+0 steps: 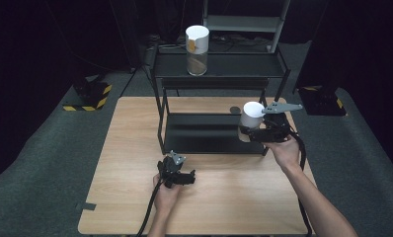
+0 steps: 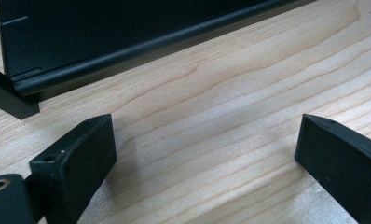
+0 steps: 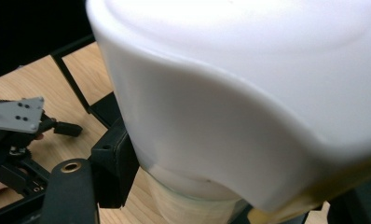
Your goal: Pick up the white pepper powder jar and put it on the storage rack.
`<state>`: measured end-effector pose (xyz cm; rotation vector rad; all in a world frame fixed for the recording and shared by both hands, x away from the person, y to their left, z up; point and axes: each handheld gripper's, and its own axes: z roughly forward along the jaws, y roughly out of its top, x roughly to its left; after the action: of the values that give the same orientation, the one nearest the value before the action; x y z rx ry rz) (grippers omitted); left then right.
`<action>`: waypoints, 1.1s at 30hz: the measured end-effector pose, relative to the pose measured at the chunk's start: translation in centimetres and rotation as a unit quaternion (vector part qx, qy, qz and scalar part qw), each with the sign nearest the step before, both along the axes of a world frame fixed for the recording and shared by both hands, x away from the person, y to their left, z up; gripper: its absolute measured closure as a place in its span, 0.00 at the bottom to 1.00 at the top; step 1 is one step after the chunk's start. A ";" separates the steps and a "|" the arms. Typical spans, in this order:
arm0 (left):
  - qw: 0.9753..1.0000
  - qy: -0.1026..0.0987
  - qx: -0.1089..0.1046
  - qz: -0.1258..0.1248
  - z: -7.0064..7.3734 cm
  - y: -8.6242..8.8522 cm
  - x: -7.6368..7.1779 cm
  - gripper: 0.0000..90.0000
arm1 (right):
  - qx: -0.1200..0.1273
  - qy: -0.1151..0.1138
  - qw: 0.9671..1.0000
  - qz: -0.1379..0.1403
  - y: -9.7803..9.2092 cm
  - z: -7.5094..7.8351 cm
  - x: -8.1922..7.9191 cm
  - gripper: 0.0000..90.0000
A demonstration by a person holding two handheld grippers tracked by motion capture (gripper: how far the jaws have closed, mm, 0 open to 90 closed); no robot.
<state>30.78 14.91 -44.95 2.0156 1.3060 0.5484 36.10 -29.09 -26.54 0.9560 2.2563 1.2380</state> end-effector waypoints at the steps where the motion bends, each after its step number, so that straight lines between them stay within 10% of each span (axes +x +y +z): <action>1: 1.000 0.000 0.000 0.000 0.0 0.0 0.0 0.06 | 0.002 -0.001 1.000 0.002 -0.1 0.2 0.1 0.33; 33: 1.000 -0.001 -0.001 0.001 0.0 0.0 0.0 0.06 | 0.020 -0.010 0.999 0.043 -0.5 9.0 1.2 0.33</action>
<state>30.76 14.89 -44.98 2.0122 1.3074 0.5485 37.26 -29.63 -17.59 0.8644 2.2859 1.3285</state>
